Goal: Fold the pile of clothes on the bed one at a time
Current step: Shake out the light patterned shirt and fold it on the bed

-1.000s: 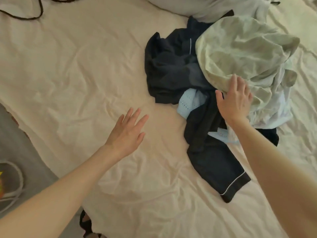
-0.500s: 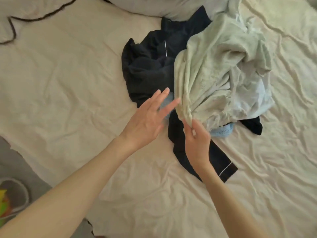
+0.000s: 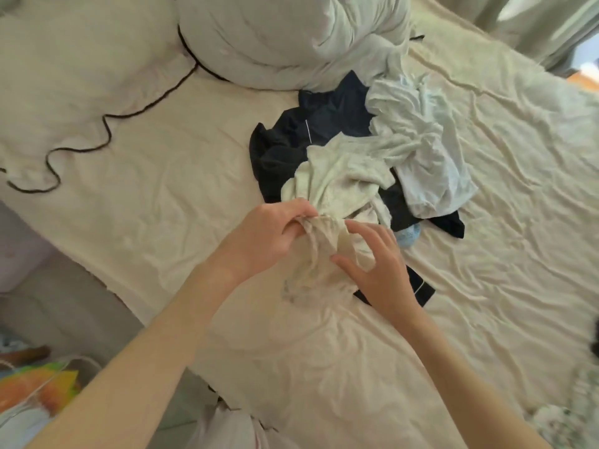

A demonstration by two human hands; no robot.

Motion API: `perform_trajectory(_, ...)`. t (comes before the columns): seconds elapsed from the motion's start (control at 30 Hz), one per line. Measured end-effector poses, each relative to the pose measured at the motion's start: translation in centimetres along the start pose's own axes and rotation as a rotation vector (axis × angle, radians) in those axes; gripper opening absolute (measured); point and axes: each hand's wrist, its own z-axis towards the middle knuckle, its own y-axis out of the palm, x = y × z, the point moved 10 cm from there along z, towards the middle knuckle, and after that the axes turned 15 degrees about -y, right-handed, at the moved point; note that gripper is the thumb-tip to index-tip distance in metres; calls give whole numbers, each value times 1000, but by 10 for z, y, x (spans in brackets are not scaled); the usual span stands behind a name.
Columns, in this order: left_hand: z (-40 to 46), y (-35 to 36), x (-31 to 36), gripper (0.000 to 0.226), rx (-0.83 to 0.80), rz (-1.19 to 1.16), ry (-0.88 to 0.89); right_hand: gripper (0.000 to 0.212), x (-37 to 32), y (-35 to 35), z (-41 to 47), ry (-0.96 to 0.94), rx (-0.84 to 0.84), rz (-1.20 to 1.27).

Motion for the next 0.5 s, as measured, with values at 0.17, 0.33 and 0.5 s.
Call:
perform_trajectory(0.17,-47,-68,24,22,-53,-67,-47,66,-55,5,3,49,-113,219)
perform_trajectory(0.33,-96,-151,32,31,128,-147,-69,56,-128,55,-3,92,-295,472)
perform_trajectory(0.5,-136,-224,45,21,331,-141,-87,54,-214,61,7,-8,-202,562)
